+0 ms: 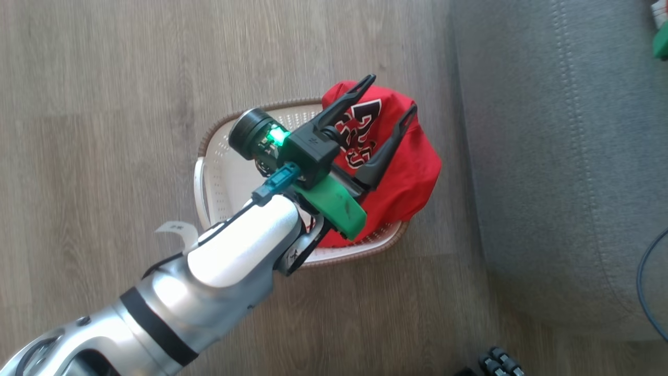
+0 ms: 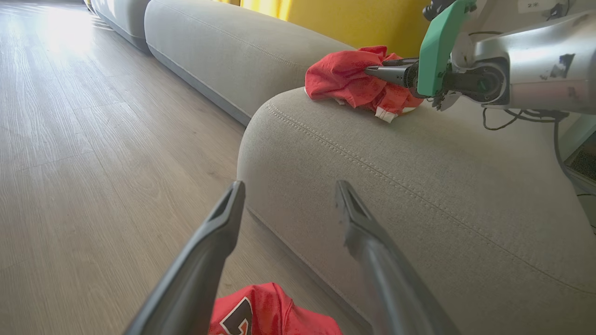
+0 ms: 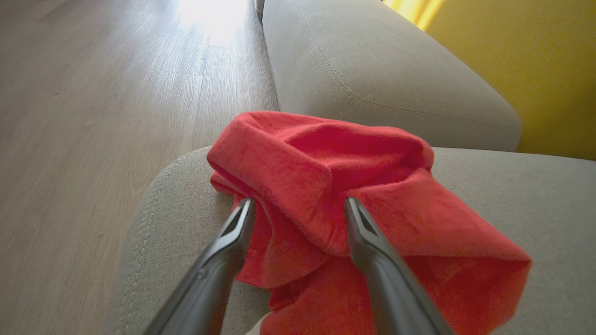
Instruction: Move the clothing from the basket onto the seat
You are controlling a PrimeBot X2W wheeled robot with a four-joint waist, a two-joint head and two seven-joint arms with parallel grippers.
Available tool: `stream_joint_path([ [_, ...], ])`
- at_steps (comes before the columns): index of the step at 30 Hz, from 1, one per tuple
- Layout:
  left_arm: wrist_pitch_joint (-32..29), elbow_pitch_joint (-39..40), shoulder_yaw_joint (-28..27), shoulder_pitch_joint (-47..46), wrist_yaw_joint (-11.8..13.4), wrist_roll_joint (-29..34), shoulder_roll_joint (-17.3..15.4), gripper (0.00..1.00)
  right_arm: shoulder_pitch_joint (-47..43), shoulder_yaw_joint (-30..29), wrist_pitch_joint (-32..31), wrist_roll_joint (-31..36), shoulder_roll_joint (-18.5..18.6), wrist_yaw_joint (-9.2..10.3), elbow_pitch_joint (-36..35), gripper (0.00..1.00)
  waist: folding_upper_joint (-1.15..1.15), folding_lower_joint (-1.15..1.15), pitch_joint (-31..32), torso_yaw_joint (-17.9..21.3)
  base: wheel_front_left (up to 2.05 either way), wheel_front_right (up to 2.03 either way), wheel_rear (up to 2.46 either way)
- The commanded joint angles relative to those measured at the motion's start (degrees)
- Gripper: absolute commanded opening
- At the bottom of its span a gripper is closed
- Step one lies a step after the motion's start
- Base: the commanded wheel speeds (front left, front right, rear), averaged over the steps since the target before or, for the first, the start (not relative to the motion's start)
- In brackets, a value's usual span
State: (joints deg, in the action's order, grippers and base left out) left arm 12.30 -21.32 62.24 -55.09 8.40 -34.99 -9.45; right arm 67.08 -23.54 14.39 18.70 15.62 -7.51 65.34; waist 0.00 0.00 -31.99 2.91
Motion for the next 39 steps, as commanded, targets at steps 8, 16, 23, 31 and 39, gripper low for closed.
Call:
stream_joint_path([
  [8,1.65,0.07,-3.36,2.74,0.28,-2.18,-1.28,1.0,-6.09,6.34,0.6,-3.16,-1.67,0.02,-9.04,1.0,0.0,0.0,6.09,0.79,0.0,0.0,0.0],
  [16,2.53,-1.63,-7.31,7.89,1.0,-4.29,-2.51,1.0,-11.96,12.39,0.6,-9.14,-1.44,0.02,-14.26,1.0,0.0,0.0,14.29,-0.13,0.0,0.0,0.0],
  [23,2.67,-0.44,-13.57,14.87,3.28,-4.85,-5.2,1.0,-15.91,17.63,0.61,-14.11,-2.17,0.02,-17.05,1.0,0.0,0.0,20.12,-1.1,0.0,0.0,0.0],
  [31,2.69,3.67,-22.21,25.2,6.03,-2.72,-7.97,1.0,-22.93,21.19,0.61,-19.06,-4.19,0.02,-22.58,1.0,0.0,0.0,25.18,-2.52,0.0,0.0,0.0],
  [39,2.69,7.84,-30.91,35.77,8.04,-0.13,-9.36,1.0,-33.56,21.51,0.61,-19.15,-8.69,0.02,-32.26,1.0,0.0,0.0,28.7,-3.97,0.0,0.0,0.0],
])
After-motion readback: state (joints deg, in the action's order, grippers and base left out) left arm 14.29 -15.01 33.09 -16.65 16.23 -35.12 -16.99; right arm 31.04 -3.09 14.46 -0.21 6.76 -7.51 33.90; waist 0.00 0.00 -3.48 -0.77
